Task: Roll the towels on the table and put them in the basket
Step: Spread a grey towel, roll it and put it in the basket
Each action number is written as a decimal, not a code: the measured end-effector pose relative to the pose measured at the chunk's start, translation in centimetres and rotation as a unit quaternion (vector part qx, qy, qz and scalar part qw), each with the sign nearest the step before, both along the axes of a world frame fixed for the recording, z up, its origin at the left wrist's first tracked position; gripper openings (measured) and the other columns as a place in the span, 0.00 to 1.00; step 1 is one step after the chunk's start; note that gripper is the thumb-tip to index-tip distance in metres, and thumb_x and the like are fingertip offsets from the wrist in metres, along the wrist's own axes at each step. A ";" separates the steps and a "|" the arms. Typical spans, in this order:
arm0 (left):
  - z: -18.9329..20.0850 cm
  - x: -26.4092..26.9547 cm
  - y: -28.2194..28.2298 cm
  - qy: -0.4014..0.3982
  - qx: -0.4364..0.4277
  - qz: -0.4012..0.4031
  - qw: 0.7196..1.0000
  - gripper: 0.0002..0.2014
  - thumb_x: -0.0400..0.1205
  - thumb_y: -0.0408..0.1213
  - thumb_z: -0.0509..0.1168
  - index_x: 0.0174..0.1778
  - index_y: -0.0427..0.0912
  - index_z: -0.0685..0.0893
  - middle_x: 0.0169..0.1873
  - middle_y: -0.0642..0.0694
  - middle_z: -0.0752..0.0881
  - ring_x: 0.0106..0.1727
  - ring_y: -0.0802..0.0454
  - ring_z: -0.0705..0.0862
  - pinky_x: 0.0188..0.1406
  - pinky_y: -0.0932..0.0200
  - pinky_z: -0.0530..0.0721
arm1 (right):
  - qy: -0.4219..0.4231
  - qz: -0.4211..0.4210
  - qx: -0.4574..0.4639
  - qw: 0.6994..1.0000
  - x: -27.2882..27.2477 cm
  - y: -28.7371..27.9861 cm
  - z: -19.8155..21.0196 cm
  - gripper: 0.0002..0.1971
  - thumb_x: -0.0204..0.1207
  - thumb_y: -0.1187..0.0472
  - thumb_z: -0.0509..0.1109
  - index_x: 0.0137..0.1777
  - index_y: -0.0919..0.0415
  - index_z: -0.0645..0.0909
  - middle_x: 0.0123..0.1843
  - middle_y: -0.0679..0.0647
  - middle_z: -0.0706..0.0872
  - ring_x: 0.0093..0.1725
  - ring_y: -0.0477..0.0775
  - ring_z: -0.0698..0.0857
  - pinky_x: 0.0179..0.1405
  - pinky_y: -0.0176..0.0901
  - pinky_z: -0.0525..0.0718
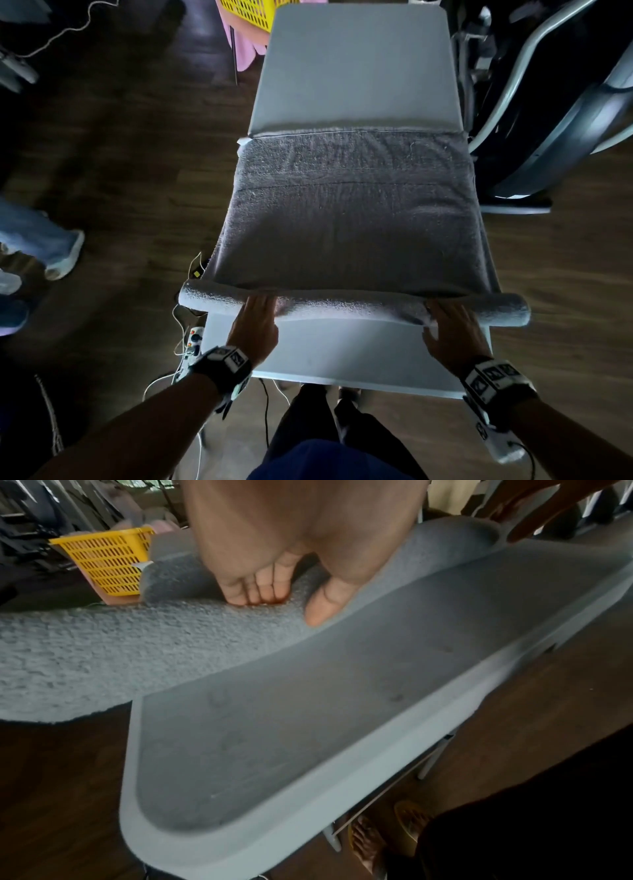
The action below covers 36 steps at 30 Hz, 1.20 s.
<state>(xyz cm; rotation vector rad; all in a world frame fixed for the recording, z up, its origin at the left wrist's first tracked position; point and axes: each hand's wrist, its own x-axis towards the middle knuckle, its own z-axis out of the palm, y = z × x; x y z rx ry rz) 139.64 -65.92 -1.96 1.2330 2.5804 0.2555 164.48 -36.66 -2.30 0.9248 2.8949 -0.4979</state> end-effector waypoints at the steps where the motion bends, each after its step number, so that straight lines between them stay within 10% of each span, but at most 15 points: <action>1: -0.1 0.3 -0.3 0.003 0.003 -0.002 1.000 0.33 0.63 0.20 0.61 0.68 0.31 0.75 0.61 0.35 0.77 0.62 0.36 0.75 0.62 0.46 0.82 | -0.011 0.003 -0.002 1.000 0.5 -0.2 0.0 0.25 0.61 0.63 0.79 0.61 0.64 0.82 0.56 0.61 0.85 0.54 0.67 0.83 0.55 0.59 0.82; 16: 1.2 -1.1 1.8 0.055 -0.056 0.000 0.997 0.21 0.45 0.22 0.77 0.33 0.39 0.86 0.28 0.44 0.83 0.29 0.41 0.83 0.20 0.61 0.79 | -0.057 -0.040 -0.057 0.996 -0.1 -0.8 0.2 0.15 0.69 0.66 0.74 0.55 0.55 0.88 0.52 0.56 0.89 0.50 0.63 0.86 0.51 0.51 0.81; 23: 1.6 -2.3 -0.2 -0.022 -0.073 -0.063 0.995 0.11 0.58 0.32 0.78 0.33 0.40 0.85 0.33 0.42 0.87 0.34 0.41 0.87 0.25 0.59 0.81 | -0.114 0.001 -0.093 0.989 0.9 -1.2 1.2 0.14 0.77 0.58 0.68 0.62 0.50 0.84 0.59 0.51 0.87 0.59 0.58 0.83 0.57 0.49 0.79; 28: 1.5 -5.1 1.6 -0.106 -0.242 -0.068 0.962 0.11 0.79 0.43 0.62 0.48 0.40 0.83 0.49 0.39 0.87 0.54 0.39 0.84 0.49 0.54 0.79 | -0.255 0.029 -0.053 0.965 -1.4 0.8 1.8 0.23 0.70 0.38 0.52 0.60 0.37 0.82 0.61 0.44 0.86 0.62 0.51 0.81 0.61 0.52 0.69; 32: 0.9 -5.3 1.9 -0.089 -0.080 -0.026 0.992 0.12 0.77 0.33 0.61 0.52 0.36 0.85 0.46 0.34 0.88 0.49 0.36 0.86 0.48 0.51 0.82 | -0.199 -0.012 -0.051 0.979 -3.1 1.3 1.7 0.17 0.78 0.49 0.58 0.64 0.45 0.80 0.67 0.50 0.80 0.65 0.56 0.78 0.63 0.55 0.70; 36: 0.4 -3.7 0.6 0.015 0.039 -0.024 0.999 0.13 0.66 0.17 0.69 0.40 0.39 0.83 0.37 0.40 0.84 0.40 0.37 0.83 0.36 0.48 0.85 | -0.094 -0.038 -0.021 0.995 -2.9 1.5 1.5 0.10 0.76 0.59 0.64 0.52 0.57 0.85 0.52 0.58 0.84 0.55 0.66 0.81 0.56 0.56 0.77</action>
